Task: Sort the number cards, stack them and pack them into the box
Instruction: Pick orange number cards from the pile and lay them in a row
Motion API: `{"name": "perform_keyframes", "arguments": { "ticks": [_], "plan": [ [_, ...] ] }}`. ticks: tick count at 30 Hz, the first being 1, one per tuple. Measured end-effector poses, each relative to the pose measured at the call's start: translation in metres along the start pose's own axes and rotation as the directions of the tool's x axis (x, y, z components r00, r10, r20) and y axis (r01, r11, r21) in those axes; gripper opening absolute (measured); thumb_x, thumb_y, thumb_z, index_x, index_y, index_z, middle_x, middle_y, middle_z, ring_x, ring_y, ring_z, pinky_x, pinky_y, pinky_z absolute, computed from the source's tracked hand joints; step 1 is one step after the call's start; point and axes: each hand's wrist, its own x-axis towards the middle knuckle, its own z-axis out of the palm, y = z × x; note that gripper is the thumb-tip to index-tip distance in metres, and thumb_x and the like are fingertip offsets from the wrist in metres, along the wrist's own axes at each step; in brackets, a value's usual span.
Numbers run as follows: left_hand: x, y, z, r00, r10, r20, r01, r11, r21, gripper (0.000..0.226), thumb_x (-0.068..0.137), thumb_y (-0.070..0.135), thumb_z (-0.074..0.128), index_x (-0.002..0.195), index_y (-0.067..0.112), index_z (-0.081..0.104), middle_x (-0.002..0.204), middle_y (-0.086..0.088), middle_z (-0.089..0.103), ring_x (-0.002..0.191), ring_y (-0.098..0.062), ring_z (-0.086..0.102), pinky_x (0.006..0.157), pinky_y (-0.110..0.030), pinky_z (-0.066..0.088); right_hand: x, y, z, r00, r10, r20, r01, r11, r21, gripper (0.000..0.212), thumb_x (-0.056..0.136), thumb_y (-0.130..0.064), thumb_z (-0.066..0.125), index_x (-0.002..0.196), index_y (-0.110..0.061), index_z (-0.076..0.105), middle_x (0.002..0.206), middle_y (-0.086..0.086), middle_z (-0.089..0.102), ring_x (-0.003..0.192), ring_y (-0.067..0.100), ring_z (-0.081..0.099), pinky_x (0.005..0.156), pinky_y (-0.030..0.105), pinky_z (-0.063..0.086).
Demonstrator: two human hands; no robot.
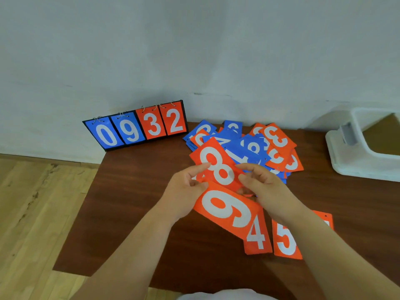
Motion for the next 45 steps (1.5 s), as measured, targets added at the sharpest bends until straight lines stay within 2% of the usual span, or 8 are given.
{"name": "perform_keyframes", "arguments": {
  "ticks": [5,11,15,19,22,34,40,45],
  "plan": [
    [0.004,0.000,0.009,0.994,0.028,-0.109,-0.026,0.999,0.027,0.052,0.097,0.021,0.068,0.138,0.049,0.052,0.123,0.015,0.058,0.096,-0.010,0.070,0.074,-0.031,0.064,-0.013,0.013,-0.012,0.998,0.003,0.067,0.011,0.976,-0.217,0.049,0.090,-0.012,0.075,0.127,-0.039,0.060,0.100,-0.009,0.074,0.084,0.009,0.074,0.069,0.025,0.060],
    [0.011,-0.014,0.004,0.941,0.101,-0.324,-0.088,0.995,0.054,0.035,0.095,0.017,0.069,0.124,0.037,0.069,0.132,0.008,0.062,0.113,-0.010,0.061,0.091,-0.032,0.058,-0.016,0.026,-0.040,0.979,-0.009,-0.203,-0.003,0.998,-0.062,0.048,0.092,-0.005,0.071,0.131,-0.031,0.059,0.100,0.006,0.076,0.086,0.022,0.077,0.082,0.046,0.062],
    [0.010,-0.011,0.013,0.989,0.130,-0.073,-0.118,0.981,0.156,0.036,0.091,0.010,0.071,0.096,0.046,0.075,0.126,0.009,0.065,0.104,-0.010,0.067,0.092,-0.037,0.059,-0.019,0.027,-0.056,0.943,0.009,-0.333,0.073,0.970,0.232,0.043,0.093,-0.006,0.069,0.126,-0.031,0.057,0.103,0.004,0.078,0.096,0.024,0.076,0.083,0.048,0.060],
    [0.006,0.003,0.039,0.975,0.117,0.187,-0.165,0.950,0.266,0.036,0.095,0.016,0.069,0.101,0.051,0.072,0.123,0.017,0.065,0.110,-0.006,0.064,0.097,-0.035,0.056,-0.026,0.025,-0.060,0.943,-0.028,-0.330,0.100,0.974,0.202,0.039,0.095,-0.010,0.068,0.128,-0.027,0.057,0.102,0.002,0.078,0.096,0.021,0.076,0.084,0.046,0.060],
    [0.004,0.016,0.059,0.949,0.130,0.288,-0.218,0.930,0.297,0.028,0.098,0.016,0.065,0.106,0.042,0.072,0.117,0.029,0.061,0.112,0.002,0.059,0.091,-0.016,0.051,-0.032,0.028,-0.070,0.937,-0.005,-0.349,0.066,0.984,0.164,0.034,0.095,-0.014,0.068,0.126,-0.026,0.059,0.099,-0.004,0.078,0.094,0.017,0.076,0.085,0.046,0.062],
    [0.001,0.051,0.148,0.921,0.164,0.354,-0.271,0.922,0.276,0.027,0.098,0.013,0.065,0.106,0.037,0.074,0.118,0.021,0.068,0.113,0.003,0.062,0.096,-0.023,0.054,-0.066,0.052,-0.143,0.964,0.014,-0.266,0.018,0.993,0.117,0.030,0.097,-0.015,0.067,0.122,-0.032,0.066,0.103,-0.004,0.077,0.094,0.016,0.076,0.081,0.045,0.063],
    [-0.002,0.052,0.207,0.982,0.144,0.124,-0.134,0.987,-0.090,0.032,0.092,0.007,0.072,0.106,0.036,0.074,0.123,0.000,0.069,0.107,-0.017,0.071,0.085,-0.038,0.061,-0.080,0.080,-0.191,0.758,0.022,-0.651,0.063,0.992,0.108,0.025,0.095,-0.015,0.067,0.104,-0.038,0.072,0.094,-0.005,0.073,0.084,0.015,0.073,0.072,0.046,0.064],
    [-0.014,0.044,0.282,0.993,0.108,0.056,-0.095,0.975,-0.199,0.040,0.093,0.013,0.071,0.113,0.047,0.070,0.127,0.009,0.067,0.114,-0.011,0.068,0.096,-0.040,0.058,-0.097,0.095,-0.217,0.618,-0.002,-0.786,0.089,0.994,0.068,0.012,0.099,-0.024,0.064,0.101,-0.035,0.065,0.105,-0.015,0.068,0.100,0.010,0.066,0.077,0.028,0.058]
  ]
}}
